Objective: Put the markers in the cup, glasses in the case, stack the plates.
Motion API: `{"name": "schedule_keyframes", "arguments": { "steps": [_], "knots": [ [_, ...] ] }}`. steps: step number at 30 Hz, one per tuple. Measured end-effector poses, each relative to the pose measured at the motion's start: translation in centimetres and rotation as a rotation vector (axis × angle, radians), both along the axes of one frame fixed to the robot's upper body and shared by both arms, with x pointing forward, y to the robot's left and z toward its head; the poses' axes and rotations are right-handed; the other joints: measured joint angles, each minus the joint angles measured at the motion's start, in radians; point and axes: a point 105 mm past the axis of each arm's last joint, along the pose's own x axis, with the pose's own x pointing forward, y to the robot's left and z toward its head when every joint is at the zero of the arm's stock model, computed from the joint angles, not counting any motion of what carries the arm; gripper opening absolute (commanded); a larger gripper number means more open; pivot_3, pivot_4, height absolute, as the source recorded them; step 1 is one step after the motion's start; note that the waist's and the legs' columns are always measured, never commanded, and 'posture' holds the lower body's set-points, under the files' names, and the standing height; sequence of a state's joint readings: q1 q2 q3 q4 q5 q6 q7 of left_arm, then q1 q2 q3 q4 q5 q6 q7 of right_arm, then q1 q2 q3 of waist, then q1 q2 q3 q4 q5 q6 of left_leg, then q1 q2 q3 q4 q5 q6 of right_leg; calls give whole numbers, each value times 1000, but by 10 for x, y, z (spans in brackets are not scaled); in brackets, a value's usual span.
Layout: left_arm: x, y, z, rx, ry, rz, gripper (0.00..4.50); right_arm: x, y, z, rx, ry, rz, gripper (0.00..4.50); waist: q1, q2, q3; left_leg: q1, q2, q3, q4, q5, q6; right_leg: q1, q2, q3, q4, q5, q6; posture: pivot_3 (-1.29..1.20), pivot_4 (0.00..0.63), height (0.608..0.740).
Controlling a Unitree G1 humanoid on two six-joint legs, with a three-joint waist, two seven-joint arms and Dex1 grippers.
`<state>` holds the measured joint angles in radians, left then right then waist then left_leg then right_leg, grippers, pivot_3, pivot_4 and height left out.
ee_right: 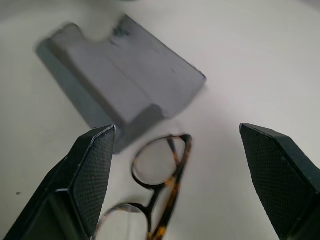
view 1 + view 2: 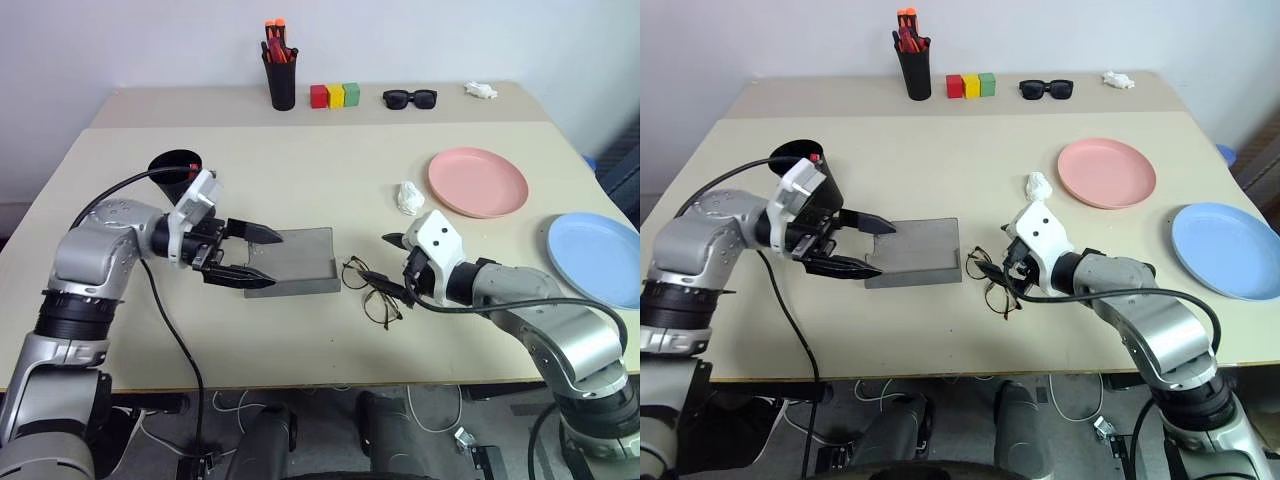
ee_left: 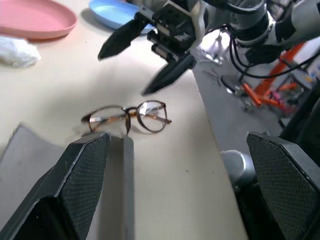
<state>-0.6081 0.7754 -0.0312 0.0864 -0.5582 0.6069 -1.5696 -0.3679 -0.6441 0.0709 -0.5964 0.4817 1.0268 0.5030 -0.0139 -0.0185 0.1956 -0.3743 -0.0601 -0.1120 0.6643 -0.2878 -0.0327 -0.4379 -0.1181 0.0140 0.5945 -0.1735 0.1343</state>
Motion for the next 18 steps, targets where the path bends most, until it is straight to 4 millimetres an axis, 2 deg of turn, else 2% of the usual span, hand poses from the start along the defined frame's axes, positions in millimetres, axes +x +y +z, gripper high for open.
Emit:
{"name": "schedule_keyframes", "arguments": {
  "steps": [4, 8, 14, 18],
  "knots": [
    [-3, 11, 3, -8, -9, 55, 4440, -1, 0, 1, -50, 94, -24, 4050, 3, 0, 0, 0, 0, 0, 0, 0, 0, 0, 0, 0, 0, 0, 0, 0, 150, 740],
    [-6, 11, 3, -14, -14, 65, 4440, -1, -7, 0, -159, 194, -77, 4050, 3, 0, 0, -1, 0, -1, 0, 0, 0, 0, 0, -1, 0, 0, 0, 0, 150, 740],
    [-9, 14, 6, -38, -8, 95, 4440, -5, -4, -9, -133, 349, -75, 4050, 0, 0, 0, -1, 0, 0, -1, 0, 0, -1, 0, 0, 0, 0, 0, 0, 150, 740],
    [-17, 17, 21, -120, 39, 87, 4440, -5, 0, -14, -101, 390, -72, 4050, -1, 0, 0, -1, 0, 0, -1, 0, 0, -1, 0, 0, 0, 0, 0, 0, 150, 740]
  ]
}}
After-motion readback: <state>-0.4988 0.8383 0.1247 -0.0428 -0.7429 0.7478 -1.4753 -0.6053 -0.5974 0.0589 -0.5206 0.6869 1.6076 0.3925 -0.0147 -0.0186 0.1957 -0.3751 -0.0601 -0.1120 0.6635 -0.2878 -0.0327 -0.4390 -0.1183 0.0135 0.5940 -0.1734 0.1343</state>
